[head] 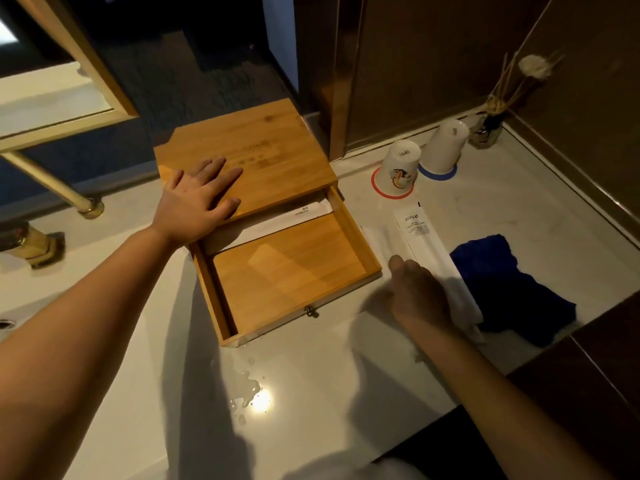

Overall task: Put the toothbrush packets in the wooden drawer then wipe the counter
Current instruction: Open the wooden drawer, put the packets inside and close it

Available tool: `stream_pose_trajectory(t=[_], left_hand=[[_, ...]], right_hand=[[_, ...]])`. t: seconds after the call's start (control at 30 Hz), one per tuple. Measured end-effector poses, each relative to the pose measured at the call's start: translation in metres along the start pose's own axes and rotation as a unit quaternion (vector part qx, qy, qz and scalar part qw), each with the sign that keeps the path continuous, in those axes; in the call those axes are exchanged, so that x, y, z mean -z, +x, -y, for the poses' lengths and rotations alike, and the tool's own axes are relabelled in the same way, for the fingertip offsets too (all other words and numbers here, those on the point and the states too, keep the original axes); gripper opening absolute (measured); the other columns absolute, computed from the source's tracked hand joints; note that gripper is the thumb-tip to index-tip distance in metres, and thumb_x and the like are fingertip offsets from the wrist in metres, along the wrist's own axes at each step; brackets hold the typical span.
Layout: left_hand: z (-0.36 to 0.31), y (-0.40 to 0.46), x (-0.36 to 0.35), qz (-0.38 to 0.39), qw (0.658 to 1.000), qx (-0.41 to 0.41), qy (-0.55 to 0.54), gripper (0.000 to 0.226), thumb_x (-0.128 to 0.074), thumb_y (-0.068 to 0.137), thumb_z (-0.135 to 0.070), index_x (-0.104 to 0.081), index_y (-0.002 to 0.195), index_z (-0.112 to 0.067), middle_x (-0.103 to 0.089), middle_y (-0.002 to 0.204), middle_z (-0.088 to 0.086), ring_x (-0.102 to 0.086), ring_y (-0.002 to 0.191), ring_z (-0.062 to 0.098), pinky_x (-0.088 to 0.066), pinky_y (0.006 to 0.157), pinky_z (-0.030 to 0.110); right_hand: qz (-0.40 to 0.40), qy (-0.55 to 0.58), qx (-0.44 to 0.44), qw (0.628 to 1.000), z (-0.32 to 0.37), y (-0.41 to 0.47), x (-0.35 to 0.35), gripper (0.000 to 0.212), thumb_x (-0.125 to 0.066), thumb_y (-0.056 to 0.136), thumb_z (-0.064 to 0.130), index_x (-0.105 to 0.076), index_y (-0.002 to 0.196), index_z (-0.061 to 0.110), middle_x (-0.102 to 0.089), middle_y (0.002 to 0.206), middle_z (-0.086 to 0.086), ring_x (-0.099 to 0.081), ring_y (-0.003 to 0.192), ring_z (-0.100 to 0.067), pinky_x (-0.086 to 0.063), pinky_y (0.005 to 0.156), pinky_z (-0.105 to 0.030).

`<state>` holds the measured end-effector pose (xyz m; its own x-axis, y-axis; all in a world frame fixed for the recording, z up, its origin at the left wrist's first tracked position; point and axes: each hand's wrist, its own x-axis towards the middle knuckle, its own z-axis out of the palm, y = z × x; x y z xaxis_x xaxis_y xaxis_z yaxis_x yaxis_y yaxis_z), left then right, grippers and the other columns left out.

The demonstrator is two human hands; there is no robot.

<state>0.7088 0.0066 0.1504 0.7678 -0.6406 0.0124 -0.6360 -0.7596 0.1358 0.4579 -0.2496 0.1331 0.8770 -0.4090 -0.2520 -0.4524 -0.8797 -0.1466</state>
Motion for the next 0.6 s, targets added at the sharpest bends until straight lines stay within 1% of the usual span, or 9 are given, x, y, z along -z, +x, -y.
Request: stream_pose_trajectory(t=[0.07,0.13,0.2,0.27,0.3,0.37,0.4,0.47,0.6], left_hand=[[0.0,0.0,0.0,0.0,1.0,-0.001,0.001,0.06,-0.023,0.088,-0.059,-0.02,0.145,-0.039,-0.018,0.158,0.001,-0.014,0.145,0.022,-0.009,0.114,0.049],[0.0,0.0,0.0,-0.001,1.0,0.001,0.001,0.06,-0.023,0.088,-0.059,-0.02,0.145,-0.038,-0.018,0.158,0.001,-0.014,0.145,0.023,-0.008,0.114,0.049],[-0.001,0.0,0.001,0.001,1.0,0.003,0.002,0.061,-0.022,0.088,-0.059,-0.02,0.145,-0.038,-0.019,0.158,0.001,-0.014,0.145,0.023,-0.008,0.114,0.05],[-0.002,0.0,0.001,0.0,1.0,0.005,0.004,0.062,-0.021,0.087,-0.059,-0.021,0.145,-0.037,-0.019,0.158,0.002,-0.015,0.145,0.024,-0.008,0.114,0.05],[-0.003,0.0,0.002,0.0,1.0,0.005,0.004,0.062,-0.021,0.087,-0.059,-0.021,0.145,-0.037,-0.019,0.158,0.002,-0.015,0.145,0.024,-0.008,0.115,0.05],[-0.003,-0.001,0.002,-0.001,1.0,0.005,-0.001,0.062,-0.022,0.087,-0.059,-0.021,0.145,-0.037,-0.019,0.158,0.001,-0.014,0.146,0.023,-0.007,0.115,0.05],[-0.004,-0.002,0.003,-0.001,1.0,0.005,-0.004,0.062,-0.022,0.087,-0.059,-0.021,0.145,-0.037,-0.019,0.158,0.001,-0.014,0.146,0.023,-0.007,0.115,0.049],[-0.005,-0.002,0.003,-0.002,1.0,0.007,-0.007,0.063,-0.021,0.086,-0.059,-0.022,0.145,-0.037,-0.019,0.158,0.001,-0.013,0.146,0.023,-0.007,0.115,0.049],[-0.005,-0.002,0.003,-0.004,1.0,0.005,-0.008,0.062,-0.021,0.086,-0.059,-0.022,0.144,-0.038,-0.018,0.158,0.001,-0.013,0.146,0.022,-0.007,0.115,0.05]], right_hand=[[-0.016,0.072,-0.055,0.996,-0.002,0.001,0.01,0.022,-0.056,0.085,0.014,-0.049,0.105,0.009,-0.062,0.101,-0.014,-0.062,0.093,-0.03,-0.051,0.08,-0.041],[-0.038,0.19,-0.105,0.975,-0.007,0.003,0.024,0.015,-0.057,0.083,0.014,-0.055,0.097,0.009,-0.063,0.092,-0.011,-0.062,0.09,-0.031,-0.051,0.077,-0.041],[-0.085,0.256,-0.111,0.957,-0.014,0.008,0.038,0.011,-0.059,0.083,0.013,-0.059,0.092,0.007,-0.064,0.095,-0.011,-0.062,0.096,-0.028,-0.053,0.076,-0.034],[-0.132,0.29,-0.097,0.943,-0.013,0.014,0.054,0.01,-0.06,0.082,0.008,-0.061,0.092,0.004,-0.066,0.098,-0.013,-0.061,0.092,-0.023,-0.048,0.069,-0.023],[-0.151,0.309,-0.079,0.936,-0.01,0.016,0.062,0.011,-0.06,0.082,0.005,-0.062,0.093,0.003,-0.067,0.096,-0.012,-0.06,0.087,-0.02,-0.046,0.068,-0.019],[-0.165,0.341,-0.013,0.925,0.002,0.018,0.076,0.011,-0.061,0.083,0.005,-0.063,0.094,0.005,-0.065,0.092,-0.005,-0.059,0.085,-0.014,-0.051,0.073,-0.02],[-0.168,0.344,0.032,0.923,0.01,0.018,0.081,0.011,-0.062,0.083,0.006,-0.064,0.094,0.007,-0.063,0.092,0.0,-0.059,0.085,-0.011,-0.051,0.076,-0.017],[-0.186,0.322,0.138,0.918,0.03,0.016,0.088,0.009,-0.062,0.084,0.007,-0.065,0.092,0.009,-0.059,0.09,0.005,-0.057,0.082,-0.004,-0.047,0.072,-0.008],[-0.281,0.181,0.311,0.89,0.064,0.015,0.079,0.013,-0.058,0.084,0.008,-0.07,0.088,0.007,-0.068,0.088,-0.008,-0.06,0.086,-0.016,-0.046,0.079,-0.021]])
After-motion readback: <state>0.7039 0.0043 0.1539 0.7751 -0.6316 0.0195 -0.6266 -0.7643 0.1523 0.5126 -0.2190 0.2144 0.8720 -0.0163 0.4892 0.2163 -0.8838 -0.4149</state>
